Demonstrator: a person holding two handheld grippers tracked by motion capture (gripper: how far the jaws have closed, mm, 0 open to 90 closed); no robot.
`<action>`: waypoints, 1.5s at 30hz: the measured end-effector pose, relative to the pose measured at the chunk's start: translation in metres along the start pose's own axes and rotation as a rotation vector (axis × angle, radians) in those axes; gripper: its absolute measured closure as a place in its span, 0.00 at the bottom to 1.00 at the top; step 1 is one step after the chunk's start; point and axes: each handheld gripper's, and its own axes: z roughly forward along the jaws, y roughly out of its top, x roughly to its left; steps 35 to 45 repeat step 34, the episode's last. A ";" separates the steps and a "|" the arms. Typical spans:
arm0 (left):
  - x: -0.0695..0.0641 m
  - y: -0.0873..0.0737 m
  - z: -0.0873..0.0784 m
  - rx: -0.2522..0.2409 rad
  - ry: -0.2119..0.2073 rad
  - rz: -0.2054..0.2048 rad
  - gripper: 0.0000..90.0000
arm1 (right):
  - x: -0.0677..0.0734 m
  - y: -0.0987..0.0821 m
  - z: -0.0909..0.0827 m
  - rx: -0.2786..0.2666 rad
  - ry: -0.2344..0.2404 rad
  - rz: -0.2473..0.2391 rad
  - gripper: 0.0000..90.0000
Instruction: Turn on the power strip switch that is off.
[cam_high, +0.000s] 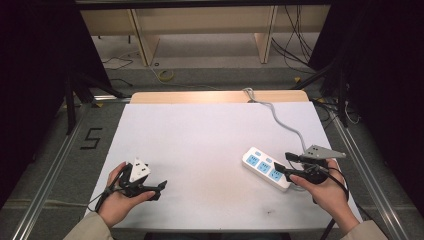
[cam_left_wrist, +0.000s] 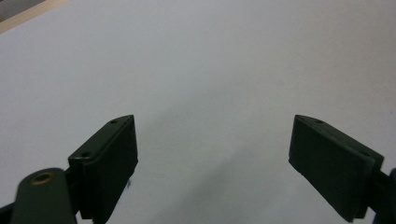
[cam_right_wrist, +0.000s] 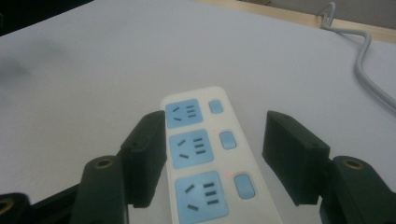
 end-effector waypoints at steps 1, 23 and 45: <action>0.000 0.000 0.000 0.000 0.001 -0.001 0.17 | 0.000 -0.002 -0.002 -0.001 0.003 -0.001 0.43; -0.001 0.001 0.000 -0.004 -0.008 0.002 0.17 | 0.012 -0.018 -0.014 -0.039 -0.024 -0.014 0.37; -0.002 0.002 0.002 -0.003 -0.021 -0.006 0.17 | 0.011 -0.018 -0.013 -0.045 -0.027 -0.015 0.37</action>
